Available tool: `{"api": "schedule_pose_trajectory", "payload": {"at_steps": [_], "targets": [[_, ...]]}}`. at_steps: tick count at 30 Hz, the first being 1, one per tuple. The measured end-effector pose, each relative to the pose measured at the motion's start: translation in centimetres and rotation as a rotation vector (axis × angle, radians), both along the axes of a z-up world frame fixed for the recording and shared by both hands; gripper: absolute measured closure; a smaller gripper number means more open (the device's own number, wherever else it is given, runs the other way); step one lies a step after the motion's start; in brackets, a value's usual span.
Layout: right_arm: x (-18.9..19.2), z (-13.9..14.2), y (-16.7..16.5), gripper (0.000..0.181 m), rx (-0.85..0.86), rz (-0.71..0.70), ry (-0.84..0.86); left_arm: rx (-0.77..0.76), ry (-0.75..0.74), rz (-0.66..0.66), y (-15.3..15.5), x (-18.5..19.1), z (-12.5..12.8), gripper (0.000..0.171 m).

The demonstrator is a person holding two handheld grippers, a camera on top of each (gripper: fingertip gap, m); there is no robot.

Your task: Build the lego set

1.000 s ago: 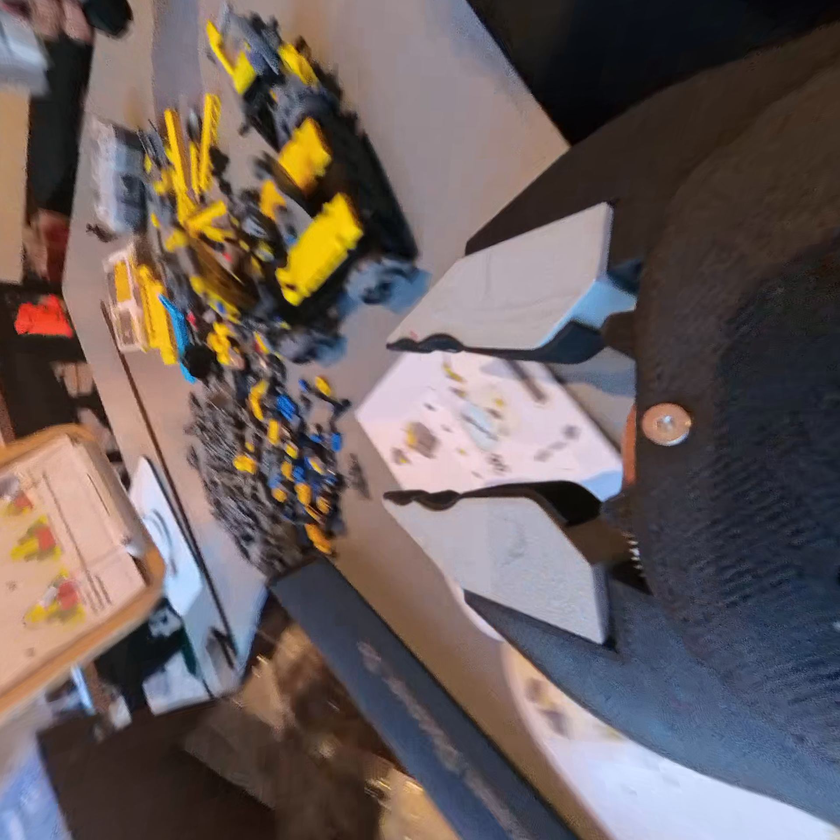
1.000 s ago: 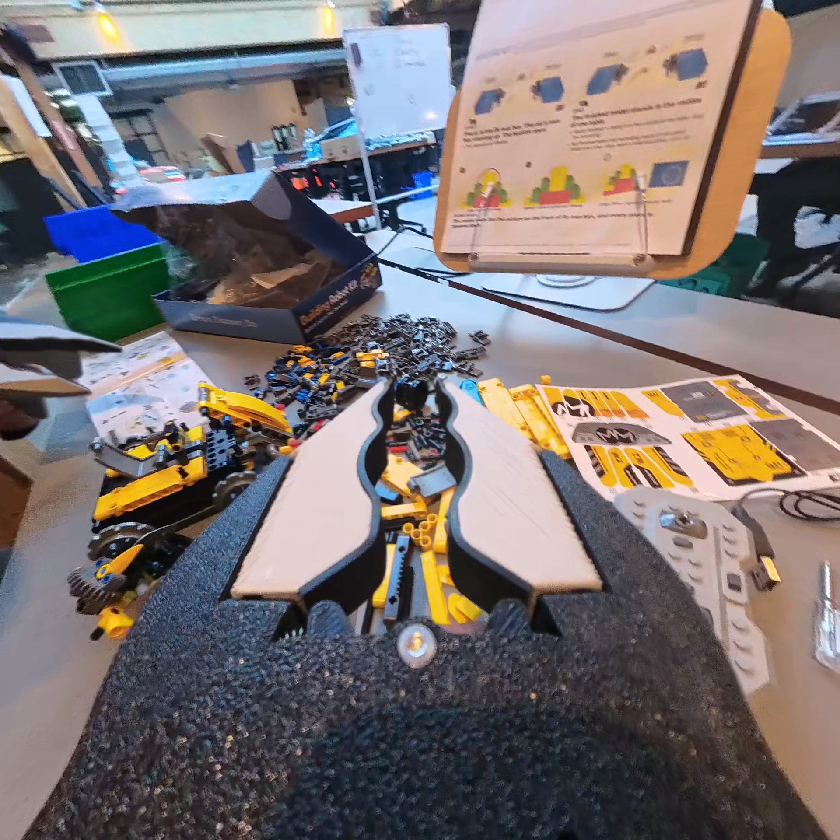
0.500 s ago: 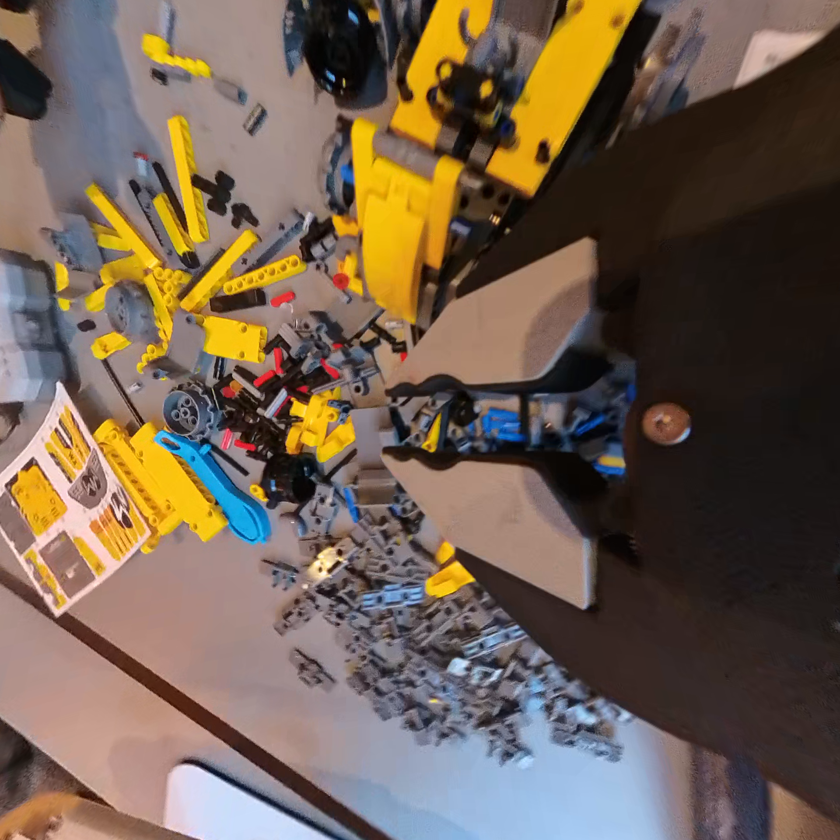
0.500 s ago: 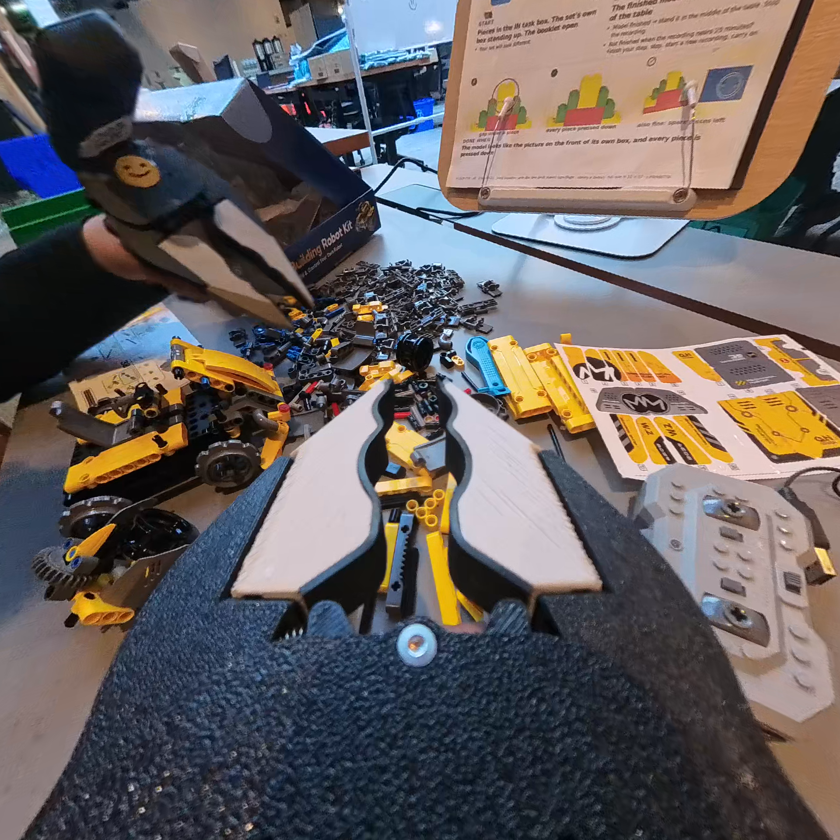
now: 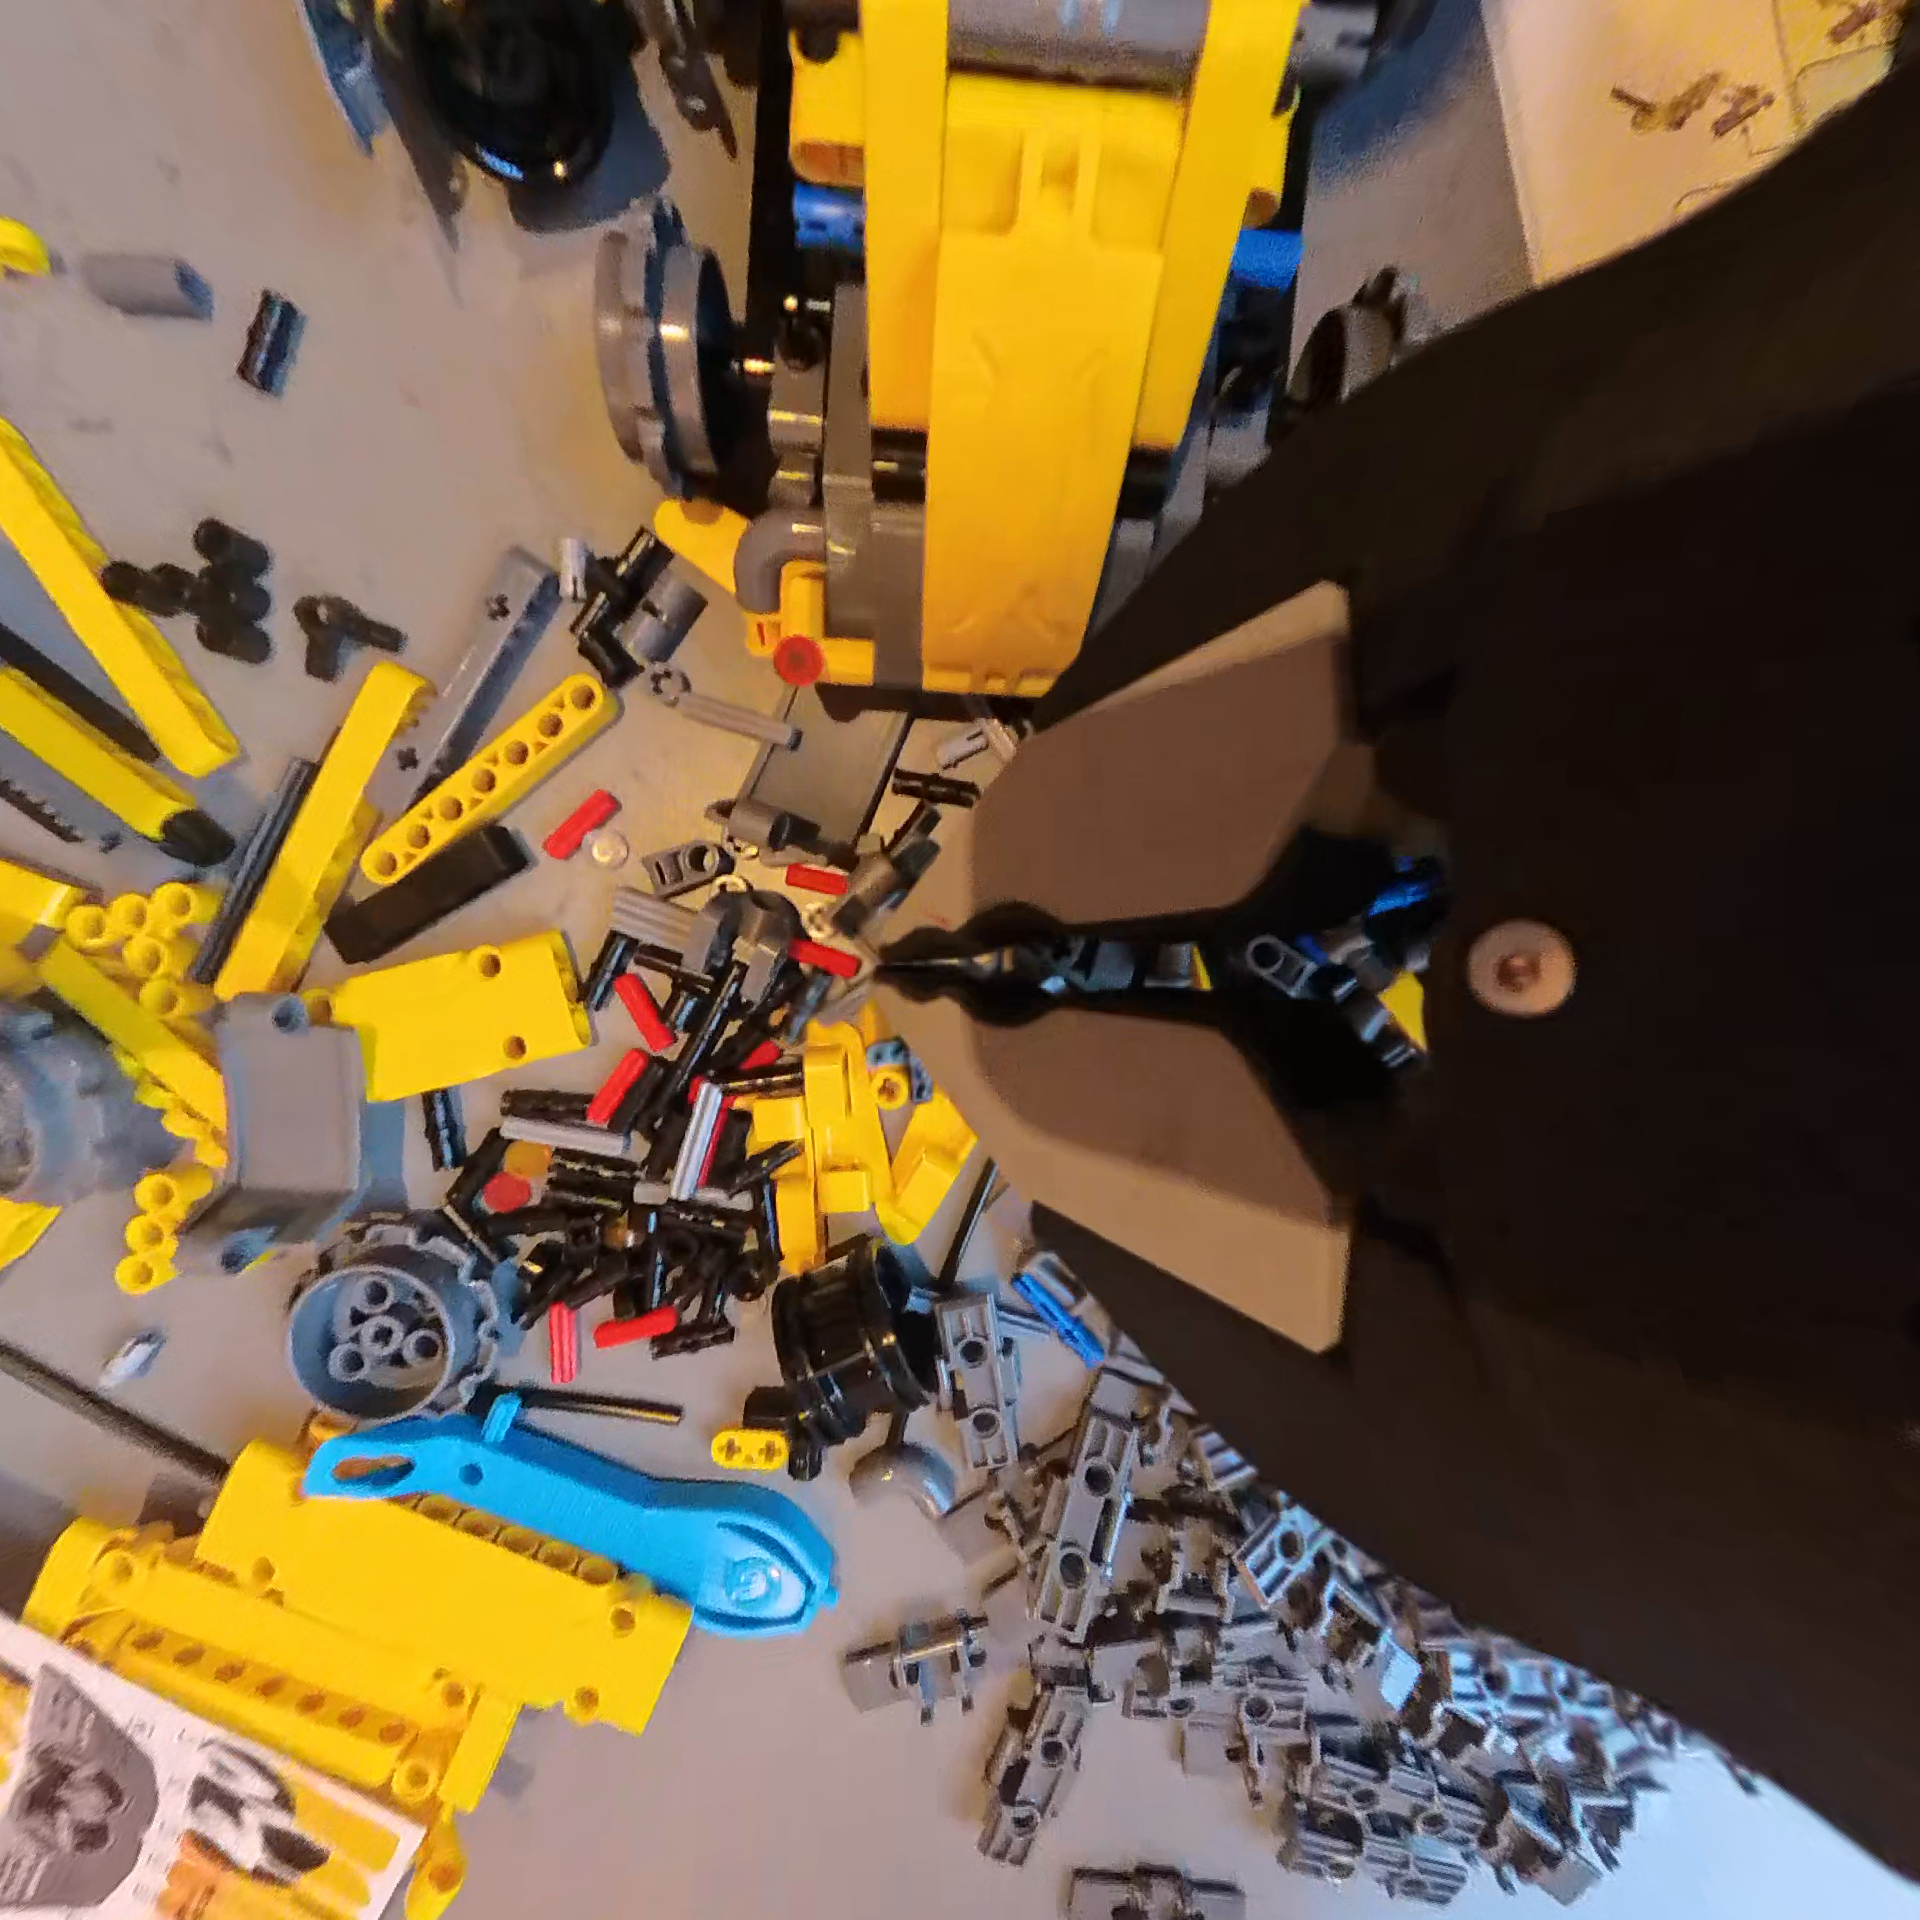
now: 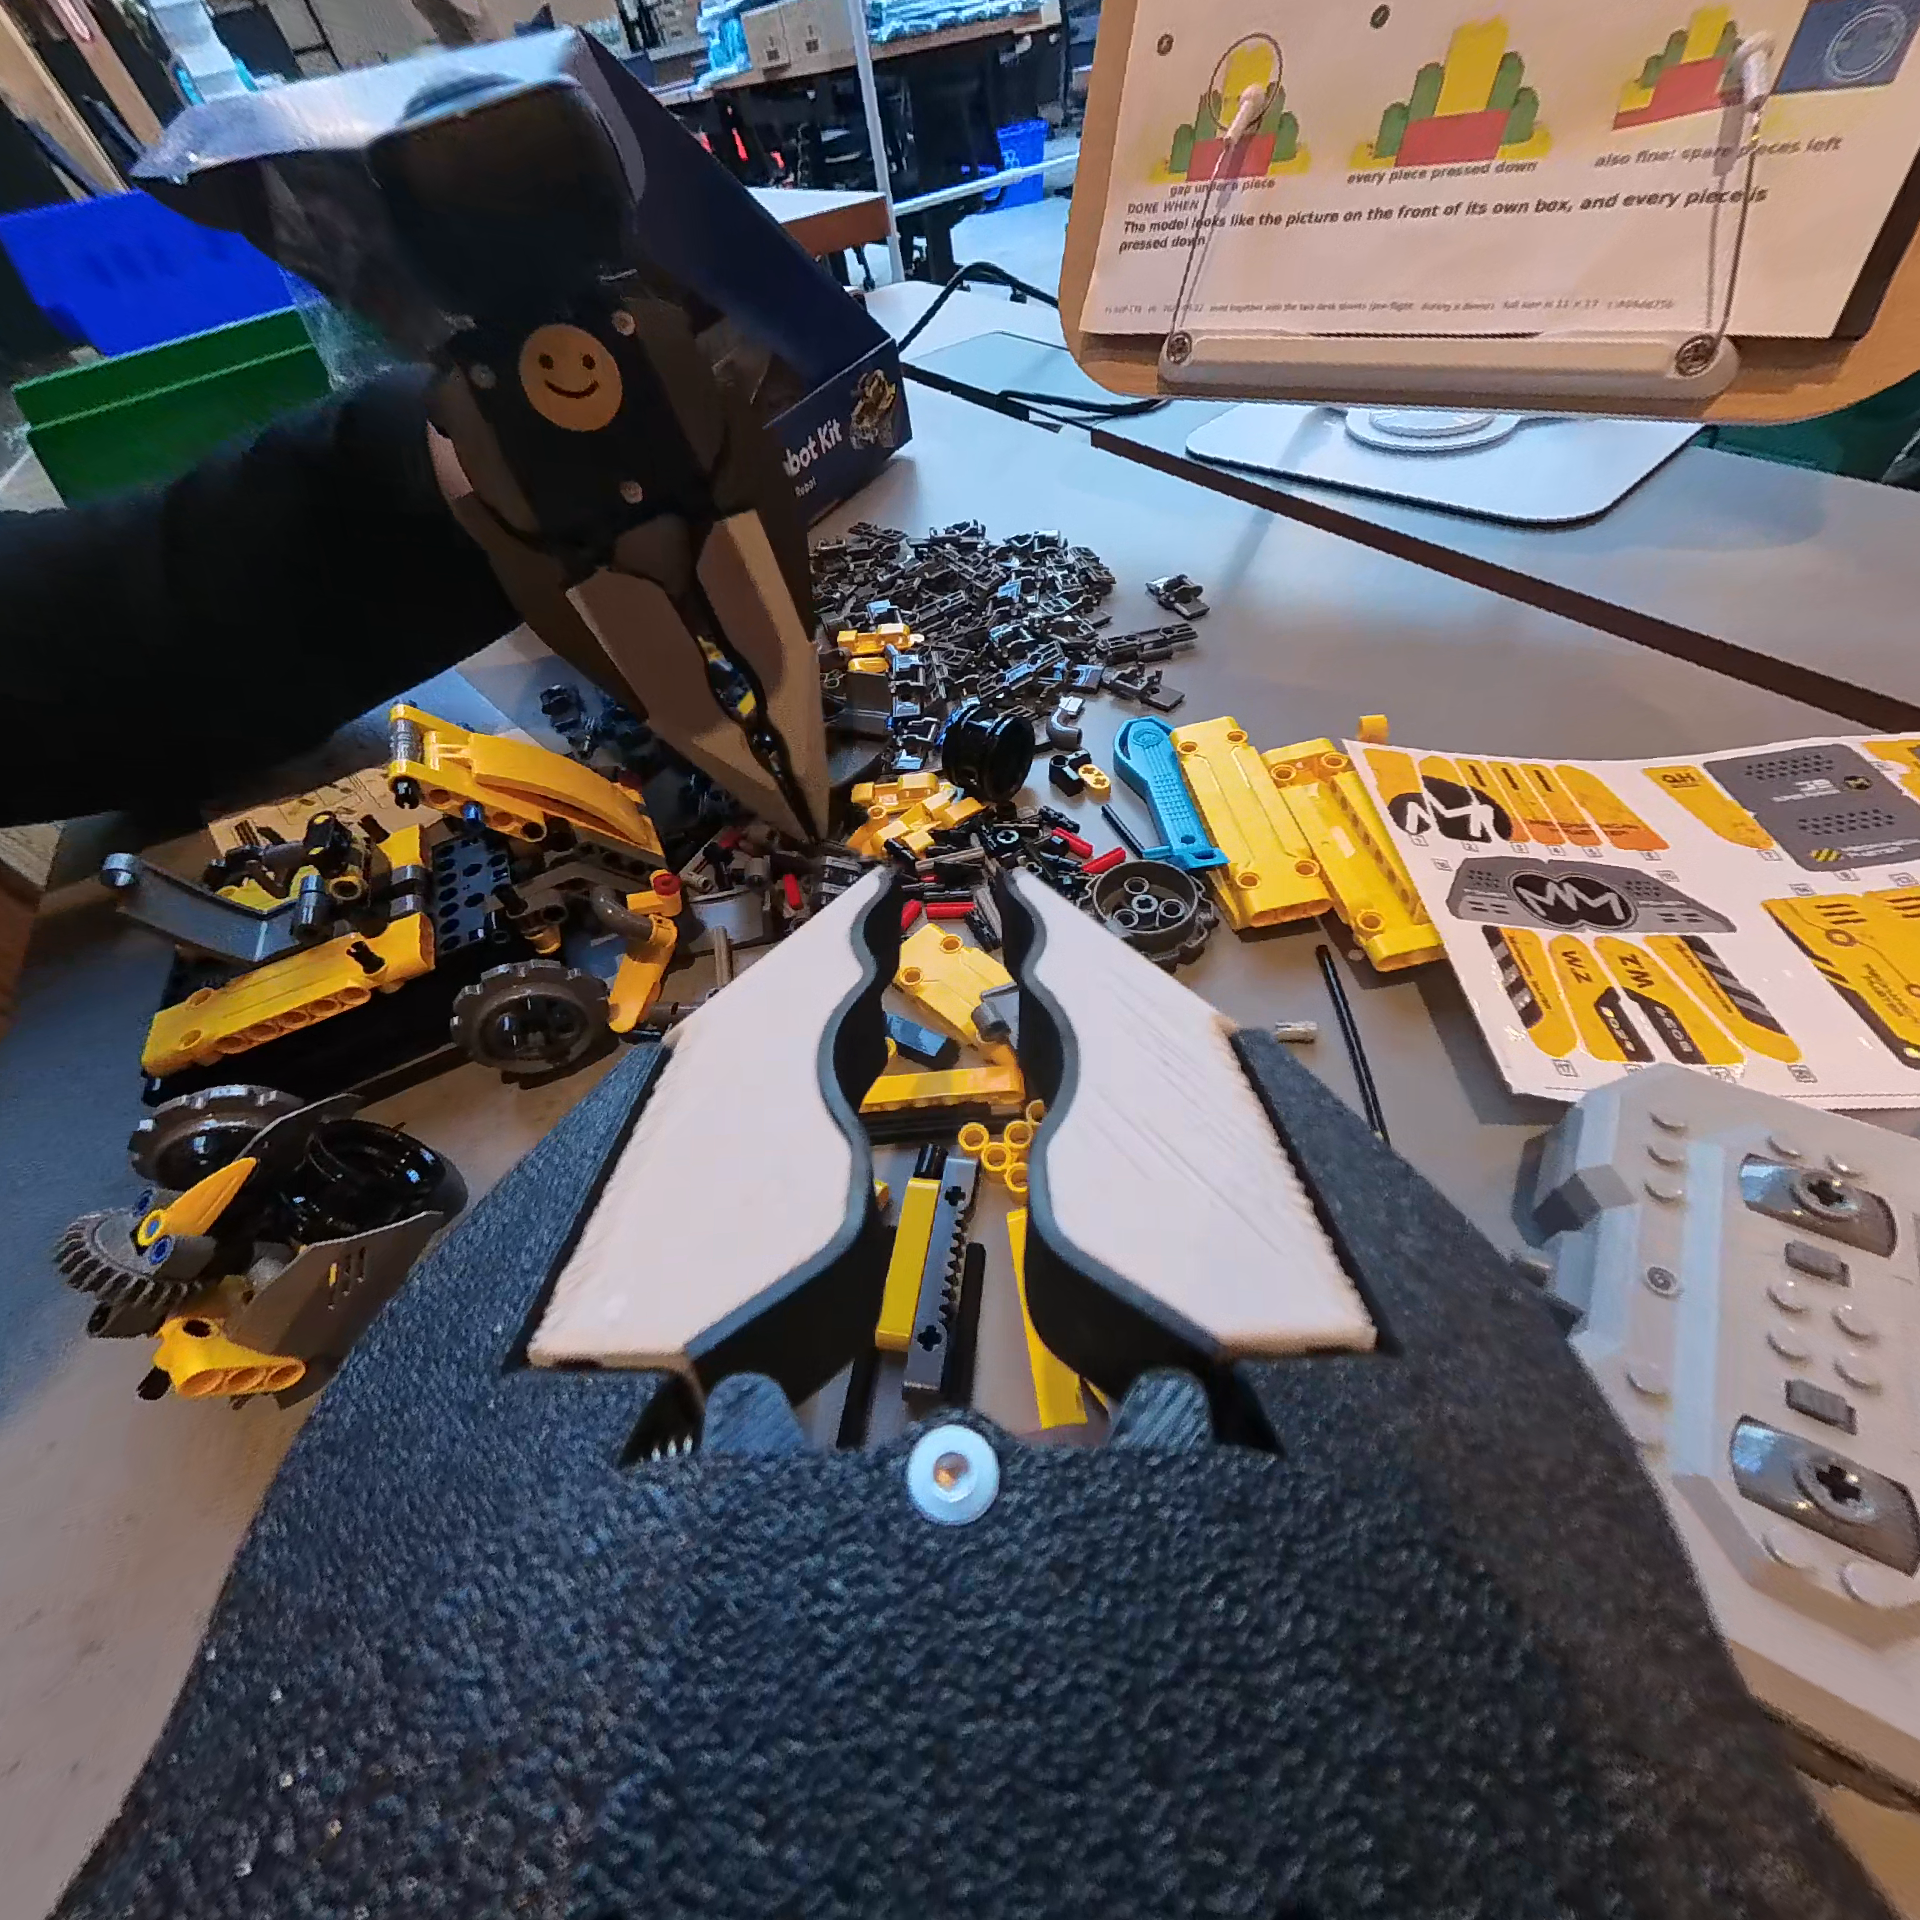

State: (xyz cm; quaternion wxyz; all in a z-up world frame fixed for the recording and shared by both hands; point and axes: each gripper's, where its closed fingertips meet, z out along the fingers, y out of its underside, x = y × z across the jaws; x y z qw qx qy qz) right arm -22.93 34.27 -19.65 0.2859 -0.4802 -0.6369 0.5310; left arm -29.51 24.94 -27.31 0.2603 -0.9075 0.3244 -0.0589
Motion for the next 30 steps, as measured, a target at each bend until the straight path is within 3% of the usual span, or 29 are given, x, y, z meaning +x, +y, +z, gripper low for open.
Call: {"api": "schedule_pose_trajectory", "payload": {"at_steps": [6, 8, 10, 13, 18, 22, 27, 30], "targets": [[0.1, 0.3, -0.2, 0.164, -0.002, 0.005, 0.009, 0.077, -0.044, 0.091, 0.1, -0.7, 1.7, 0.171], [0.1, 0.4, -0.3, 0.163, 0.003, 0.006, 0.012, 0.064, -0.08, 0.135, -0.1, -0.8, 1.7, 0.155], [0.1, 0.5, -0.5, 0.164, 0.008, 0.009, 0.015, 0.02, -0.081, 0.144, -0.8, -0.5, 0.9, 0.151], [0.2, 0.7, -0.5, 0.164, 0.012, 0.009, 0.021, -0.011, -0.021, 0.137, -1.4, -0.5, -0.2, 0.156], [0.3, 1.1, -0.4, 0.164, 0.002, 0.007, 0.034, 0.013, 0.011, 0.144, -1.4, -0.4, 0.1, 0.157], [0.3, 1.2, -1.6, 0.163, -0.005, 0.046, 0.034, 0.189, 0.06, 0.123, -0.7, -0.4, 2.7, 0.157], [-0.2, 0.7, -5.0, 0.151, 0.002, 0.124, 0.005, 0.515, 0.228, -0.073, 0.1, 3.1, 7.5, 0.158], [0.0, 1.4, -6.9, 0.148, -0.031, 0.177, 0.023, 0.577, 0.322, -0.147, 0.5, 5.3, 8.6, 0.158]]}}
